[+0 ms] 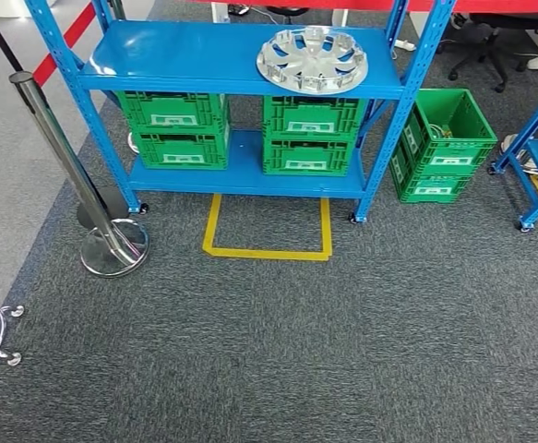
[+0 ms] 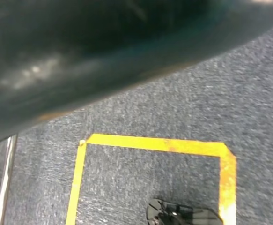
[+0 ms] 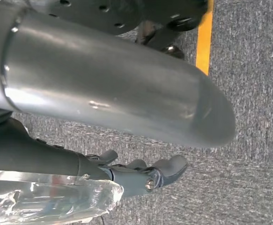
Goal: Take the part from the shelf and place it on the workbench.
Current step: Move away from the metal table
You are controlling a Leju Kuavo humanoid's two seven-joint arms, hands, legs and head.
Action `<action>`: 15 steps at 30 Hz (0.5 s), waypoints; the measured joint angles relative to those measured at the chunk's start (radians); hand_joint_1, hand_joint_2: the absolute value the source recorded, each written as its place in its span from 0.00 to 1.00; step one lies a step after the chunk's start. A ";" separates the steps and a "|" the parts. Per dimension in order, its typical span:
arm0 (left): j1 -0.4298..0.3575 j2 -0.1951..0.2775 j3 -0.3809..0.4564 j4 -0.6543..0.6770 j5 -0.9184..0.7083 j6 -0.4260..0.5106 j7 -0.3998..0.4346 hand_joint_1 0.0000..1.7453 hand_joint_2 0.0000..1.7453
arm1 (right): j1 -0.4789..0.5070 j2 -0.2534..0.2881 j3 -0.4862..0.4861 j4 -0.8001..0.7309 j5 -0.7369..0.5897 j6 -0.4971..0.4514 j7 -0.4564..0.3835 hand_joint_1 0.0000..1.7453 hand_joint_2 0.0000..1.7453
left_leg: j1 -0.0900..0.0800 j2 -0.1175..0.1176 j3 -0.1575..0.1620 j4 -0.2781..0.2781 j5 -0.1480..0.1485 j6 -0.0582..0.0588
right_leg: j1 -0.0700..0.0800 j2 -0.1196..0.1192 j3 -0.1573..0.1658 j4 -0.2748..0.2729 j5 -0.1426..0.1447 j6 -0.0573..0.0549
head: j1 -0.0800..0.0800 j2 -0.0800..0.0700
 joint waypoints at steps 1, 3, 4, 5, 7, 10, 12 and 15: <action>0.000 -0.002 0.002 0.000 -0.004 -0.001 0.000 0.00 0.00 | 0.001 0.000 -0.001 0.000 0.002 0.000 0.000 0.00 0.00 | -0.001 0.000 0.008 0.000 -0.008 0.001 | 0.000 0.000 -0.046 0.057 -0.020 0.000 | 0.001 0.000; 0.002 -0.005 0.007 -0.002 -0.012 -0.002 0.000 0.00 0.00 | 0.005 0.000 -0.005 -0.001 0.005 0.001 0.001 0.00 0.00 | -0.005 -0.002 0.033 0.000 -0.027 0.002 | 0.001 0.000 -0.095 0.079 -0.012 -0.003 | 0.000 0.000; 0.004 -0.006 0.009 -0.004 -0.016 -0.003 0.000 0.00 0.00 | 0.007 0.000 -0.007 -0.002 0.007 0.001 0.002 0.00 0.00 | -0.007 -0.003 0.049 0.000 -0.038 0.002 | 0.001 0.000 -0.096 0.042 0.023 -0.007 | 0.000 0.000; 0.005 -0.008 0.011 -0.007 -0.019 -0.004 0.000 0.00 0.00 | 0.009 0.000 -0.010 -0.003 0.008 0.001 0.003 0.00 0.00 | -0.008 -0.004 0.064 -0.001 -0.050 0.001 | 0.003 0.001 -0.084 -0.019 0.075 -0.012 | 0.000 0.000; 0.005 -0.012 0.015 -0.011 -0.023 -0.006 0.000 0.00 0.00 | 0.010 0.000 -0.015 -0.004 0.009 0.002 0.005 0.00 0.00 | -0.010 -0.006 0.087 0.000 -0.072 -0.005 | 0.008 0.000 -0.062 -0.116 0.137 -0.024 | 0.000 0.000; 0.004 -0.017 0.019 -0.015 -0.024 -0.008 0.001 0.00 0.00 | 0.012 0.002 -0.020 -0.007 0.012 0.003 0.008 0.00 0.00 | -0.011 -0.007 0.108 0.002 -0.089 -0.024 | 0.013 0.000 -0.041 -0.147 0.143 -0.042 | 0.004 0.000; 0.004 -0.018 0.020 -0.019 -0.024 -0.007 0.001 0.00 0.00 | 0.013 0.005 -0.023 -0.010 0.013 0.004 0.008 0.00 0.00 | -0.011 -0.006 0.115 0.031 -0.091 -0.035 | 0.008 0.001 -0.013 -0.161 0.149 -0.053 | 0.001 0.000; -0.001 -0.018 0.022 -0.022 -0.026 -0.008 0.001 0.00 0.00 | 0.008 0.009 -0.025 -0.012 0.015 0.004 0.004 0.00 0.00 | -0.005 -0.003 0.030 0.173 -0.136 -0.052 | 0.002 0.001 0.027 -0.178 0.135 -0.062 | -0.009 0.000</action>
